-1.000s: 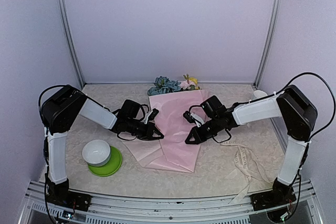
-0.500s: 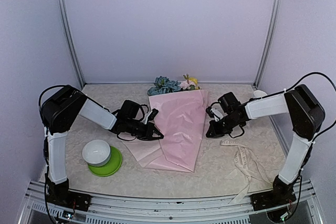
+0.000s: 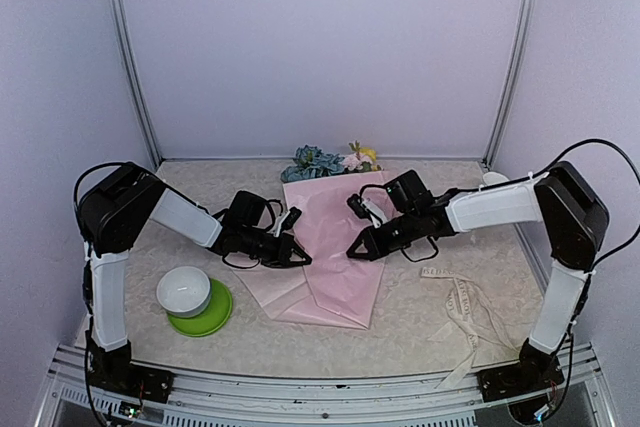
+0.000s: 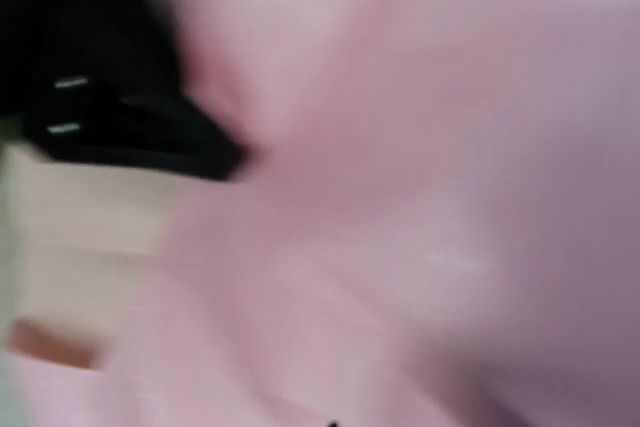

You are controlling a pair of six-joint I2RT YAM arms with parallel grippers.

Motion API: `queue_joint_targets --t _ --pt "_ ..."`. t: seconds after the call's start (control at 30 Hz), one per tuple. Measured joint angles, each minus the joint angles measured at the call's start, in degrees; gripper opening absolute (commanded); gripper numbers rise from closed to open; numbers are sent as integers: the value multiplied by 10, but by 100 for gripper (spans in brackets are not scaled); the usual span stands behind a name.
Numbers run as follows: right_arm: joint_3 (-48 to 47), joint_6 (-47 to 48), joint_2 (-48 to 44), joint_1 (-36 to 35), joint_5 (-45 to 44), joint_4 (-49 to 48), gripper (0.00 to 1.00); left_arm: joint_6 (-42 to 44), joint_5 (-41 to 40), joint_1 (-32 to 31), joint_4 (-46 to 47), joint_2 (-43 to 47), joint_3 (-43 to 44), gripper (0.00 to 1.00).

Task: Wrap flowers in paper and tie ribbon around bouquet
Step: Press the fold line on the 2/3-folded wrapping paper, then pick up the two-thirds-folded wrapping paper from the center of the board.

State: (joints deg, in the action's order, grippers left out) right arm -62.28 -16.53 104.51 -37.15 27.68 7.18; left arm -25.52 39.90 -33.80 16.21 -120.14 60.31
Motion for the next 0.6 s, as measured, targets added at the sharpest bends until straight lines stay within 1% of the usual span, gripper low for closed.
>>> queue_joint_targets --t 0.1,0.2,0.27,0.43,0.47,0.53,0.57,0.6 --pt "1 -5 14 -38 45 -37 0 0 0 0 2 0 -1 0" --pt "5 -9 26 -74 71 -55 0 -2 0 0 5 0 -2 0" --pt "14 -9 33 -91 79 -58 0 -3 0 0 5 0 -2 0" --pt "30 -3 68 -101 70 -37 0 -5 0 0 5 0 -2 0" --pt "28 -1 73 -101 73 -39 0 -5 -1 0 5 0 -2 3" --pt "27 1 74 -102 69 -38 0 -7 -4 1 5 1 -3 16" --pt "26 2 74 -102 67 -38 0 -9 -4 1 6 3 -4 21" --pt "26 2 74 -103 65 -37 0 -11 -6 1 7 8 -7 23"
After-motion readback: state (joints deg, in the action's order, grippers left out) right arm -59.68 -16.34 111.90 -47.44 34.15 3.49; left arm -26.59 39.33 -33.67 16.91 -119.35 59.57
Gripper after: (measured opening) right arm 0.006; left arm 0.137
